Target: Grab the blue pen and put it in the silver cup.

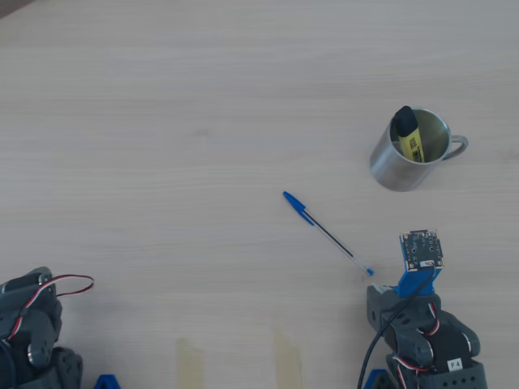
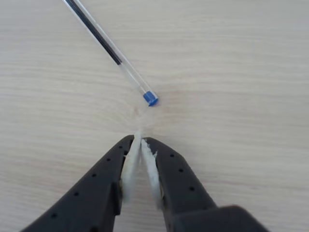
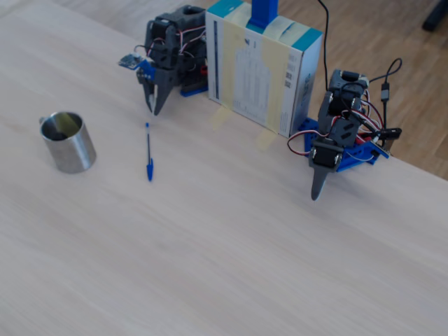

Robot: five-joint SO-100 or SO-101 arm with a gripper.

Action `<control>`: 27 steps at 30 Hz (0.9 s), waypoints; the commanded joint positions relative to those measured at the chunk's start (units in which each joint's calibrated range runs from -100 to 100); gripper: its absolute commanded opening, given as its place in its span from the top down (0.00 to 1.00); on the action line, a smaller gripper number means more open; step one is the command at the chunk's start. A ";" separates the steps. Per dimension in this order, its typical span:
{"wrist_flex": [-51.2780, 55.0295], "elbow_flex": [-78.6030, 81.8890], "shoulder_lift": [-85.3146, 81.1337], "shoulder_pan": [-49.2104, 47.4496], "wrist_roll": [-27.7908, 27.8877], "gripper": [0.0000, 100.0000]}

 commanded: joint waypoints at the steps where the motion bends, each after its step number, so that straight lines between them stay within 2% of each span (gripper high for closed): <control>1: 1.18 0.54 0.33 -0.65 -0.13 0.98; 24: 0.49 0.45 1.16 -0.83 0.54 0.97; 27: 0.32 -2.27 3.98 -0.83 1.89 0.92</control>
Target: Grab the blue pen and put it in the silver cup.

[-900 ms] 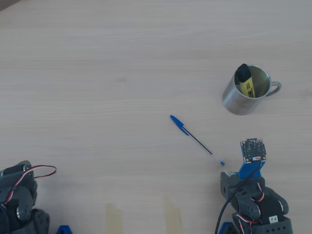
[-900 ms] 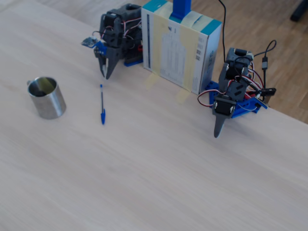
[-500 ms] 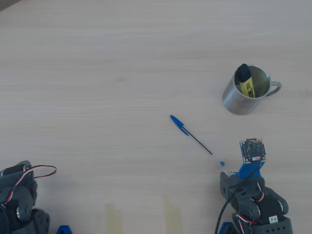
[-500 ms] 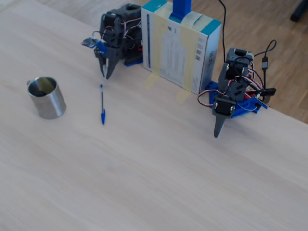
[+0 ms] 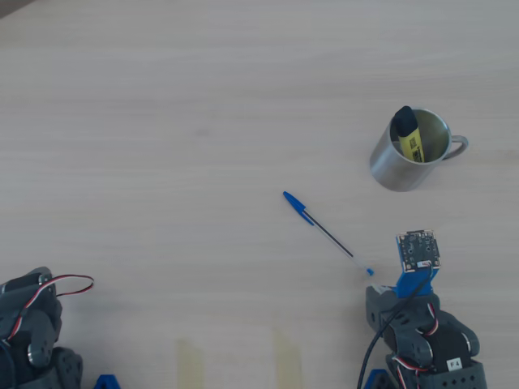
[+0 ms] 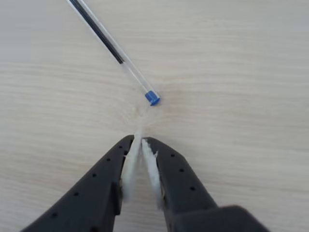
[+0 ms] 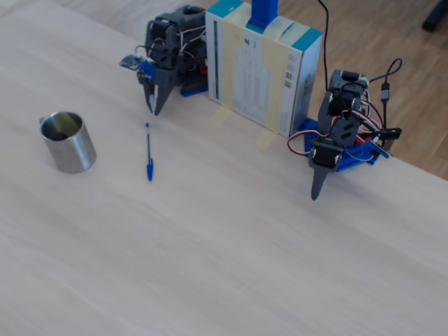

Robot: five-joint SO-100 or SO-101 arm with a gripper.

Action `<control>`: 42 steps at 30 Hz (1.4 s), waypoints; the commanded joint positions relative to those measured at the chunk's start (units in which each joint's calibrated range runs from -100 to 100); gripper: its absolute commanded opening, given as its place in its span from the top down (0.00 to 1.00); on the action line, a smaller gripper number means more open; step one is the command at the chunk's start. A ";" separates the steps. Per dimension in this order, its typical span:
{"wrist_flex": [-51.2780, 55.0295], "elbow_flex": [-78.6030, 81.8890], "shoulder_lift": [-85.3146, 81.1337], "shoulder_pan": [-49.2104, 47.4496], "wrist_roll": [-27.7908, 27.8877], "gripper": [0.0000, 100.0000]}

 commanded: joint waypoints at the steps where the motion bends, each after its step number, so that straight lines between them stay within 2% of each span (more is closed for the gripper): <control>1: 0.32 -3.90 4.39 -0.32 1.39 0.90; 4: 0.32 -8.44 9.80 -1.28 2.01 0.83; 7: 0.32 -12.07 15.70 -1.81 2.01 0.81; 11: 0.24 -17.87 22.68 -2.77 2.43 0.81; 30: 0.32 -41.91 49.12 -2.51 14.96 0.81; 42: 0.32 -54.06 63.91 -2.42 19.48 0.81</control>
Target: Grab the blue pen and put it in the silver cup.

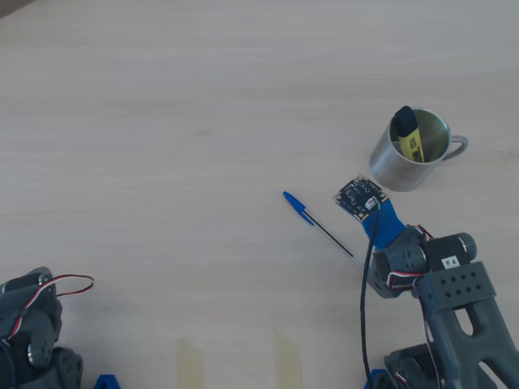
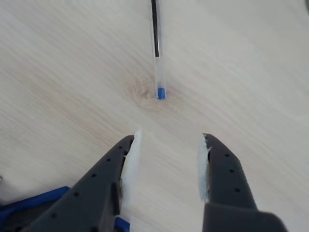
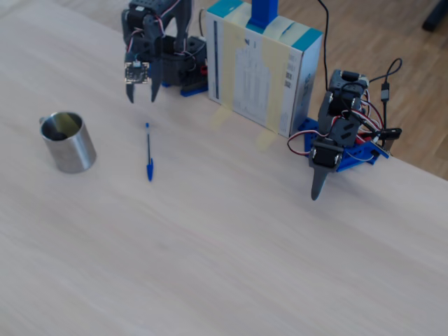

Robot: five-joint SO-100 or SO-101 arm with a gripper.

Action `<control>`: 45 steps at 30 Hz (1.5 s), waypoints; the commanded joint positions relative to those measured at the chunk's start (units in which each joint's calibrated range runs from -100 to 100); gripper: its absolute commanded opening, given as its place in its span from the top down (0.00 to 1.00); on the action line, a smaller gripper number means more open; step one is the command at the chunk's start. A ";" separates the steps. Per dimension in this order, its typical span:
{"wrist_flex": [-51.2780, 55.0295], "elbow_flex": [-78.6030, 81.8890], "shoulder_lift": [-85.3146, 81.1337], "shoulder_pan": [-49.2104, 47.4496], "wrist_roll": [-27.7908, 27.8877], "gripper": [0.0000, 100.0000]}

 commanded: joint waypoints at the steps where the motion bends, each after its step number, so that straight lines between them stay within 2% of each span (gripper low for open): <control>1: -0.18 -6.19 4.13 0.42 1.03 0.81; 13: -0.78 -18.71 17.43 -0.10 0.98 0.81; 21: -10.48 -19.79 22.92 -1.85 0.61 0.81; 31: -17.77 -21.79 28.49 -7.26 0.14 0.81; 45: -22.49 -21.79 31.90 -12.40 -1.67 0.81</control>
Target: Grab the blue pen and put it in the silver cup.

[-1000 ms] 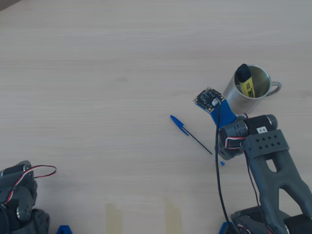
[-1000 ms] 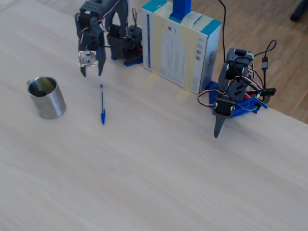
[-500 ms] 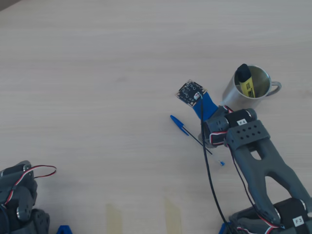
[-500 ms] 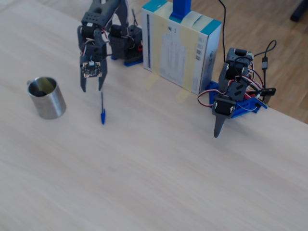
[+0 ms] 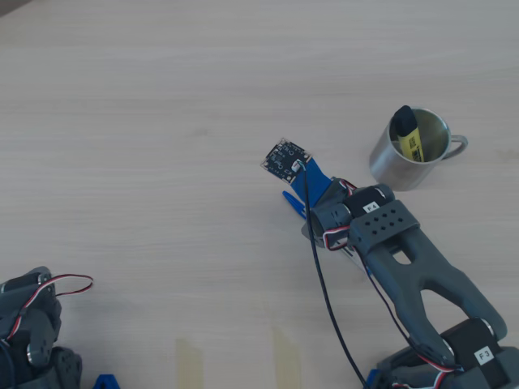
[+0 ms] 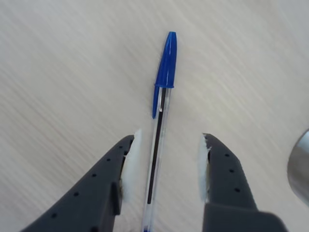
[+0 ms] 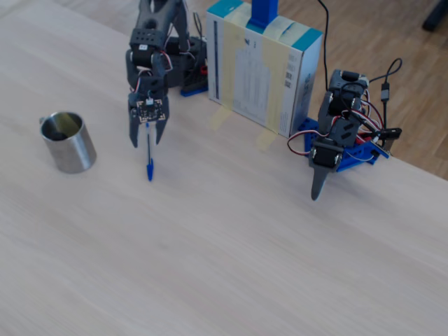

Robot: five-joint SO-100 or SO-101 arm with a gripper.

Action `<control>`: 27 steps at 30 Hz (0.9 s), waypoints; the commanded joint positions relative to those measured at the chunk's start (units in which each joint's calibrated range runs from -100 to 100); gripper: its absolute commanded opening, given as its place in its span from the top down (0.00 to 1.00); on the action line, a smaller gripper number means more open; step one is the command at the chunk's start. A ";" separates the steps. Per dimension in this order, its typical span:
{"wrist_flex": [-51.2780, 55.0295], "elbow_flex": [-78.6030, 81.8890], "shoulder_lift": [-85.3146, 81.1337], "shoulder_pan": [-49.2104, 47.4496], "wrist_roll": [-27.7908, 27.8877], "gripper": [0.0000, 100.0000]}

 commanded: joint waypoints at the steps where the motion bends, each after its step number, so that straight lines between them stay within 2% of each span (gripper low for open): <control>1: -0.55 -2.67 0.55 -0.45 -0.29 0.81; 6: -4.07 -1.77 3.38 -0.80 -2.37 0.81; 27: -7.93 0.50 12.44 -0.01 -2.32 0.81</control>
